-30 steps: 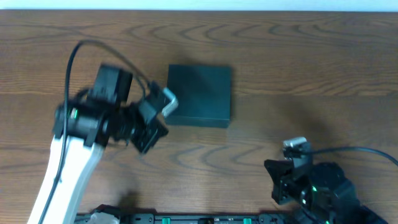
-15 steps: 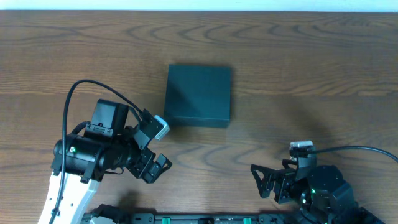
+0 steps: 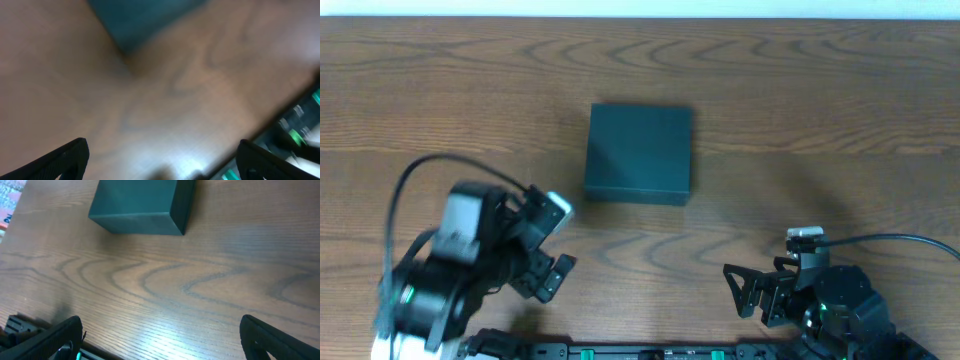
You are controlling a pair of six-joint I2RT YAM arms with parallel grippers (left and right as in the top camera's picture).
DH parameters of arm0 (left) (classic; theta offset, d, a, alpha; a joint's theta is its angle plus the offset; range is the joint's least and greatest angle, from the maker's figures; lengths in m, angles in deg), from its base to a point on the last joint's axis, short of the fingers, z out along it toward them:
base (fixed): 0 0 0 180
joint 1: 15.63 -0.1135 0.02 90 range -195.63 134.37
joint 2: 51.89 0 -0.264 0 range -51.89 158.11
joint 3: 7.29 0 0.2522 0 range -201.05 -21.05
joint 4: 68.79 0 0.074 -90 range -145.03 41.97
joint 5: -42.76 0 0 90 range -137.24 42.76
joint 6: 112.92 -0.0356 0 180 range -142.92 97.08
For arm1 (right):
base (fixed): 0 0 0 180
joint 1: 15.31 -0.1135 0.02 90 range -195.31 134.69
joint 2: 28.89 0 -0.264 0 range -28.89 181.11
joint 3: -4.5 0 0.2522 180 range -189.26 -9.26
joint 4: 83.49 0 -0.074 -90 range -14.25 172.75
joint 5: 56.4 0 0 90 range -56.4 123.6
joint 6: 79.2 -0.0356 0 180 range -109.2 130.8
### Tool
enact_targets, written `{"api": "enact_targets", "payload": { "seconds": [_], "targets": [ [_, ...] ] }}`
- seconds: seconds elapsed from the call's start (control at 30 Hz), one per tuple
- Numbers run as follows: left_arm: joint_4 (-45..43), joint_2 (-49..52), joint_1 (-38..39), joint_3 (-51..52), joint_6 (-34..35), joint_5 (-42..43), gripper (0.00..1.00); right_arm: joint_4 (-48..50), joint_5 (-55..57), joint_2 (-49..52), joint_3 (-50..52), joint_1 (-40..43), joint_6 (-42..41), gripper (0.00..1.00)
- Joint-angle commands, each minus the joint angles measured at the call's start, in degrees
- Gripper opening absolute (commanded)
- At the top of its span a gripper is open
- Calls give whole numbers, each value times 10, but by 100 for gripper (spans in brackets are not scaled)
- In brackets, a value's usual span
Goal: Pack container
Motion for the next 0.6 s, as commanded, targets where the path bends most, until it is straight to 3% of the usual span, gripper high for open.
{"api": "enact_targets", "payload": {
  "seconds": [0.0, 0.23, 0.57],
  "targets": [
    [-26, -83, -42, 47, 14, -39, 95, -1, 10, 0, 4, -3, -5, 99],
    [-150, -263, -136, 241, 155, -82, 95, -1, 10, 0, 4, -3, -5, 99],
    [-274, -449, -146, 465, 272, -96, 95, -1, 10, 0, 4, -3, -5, 99]
  ]
}}
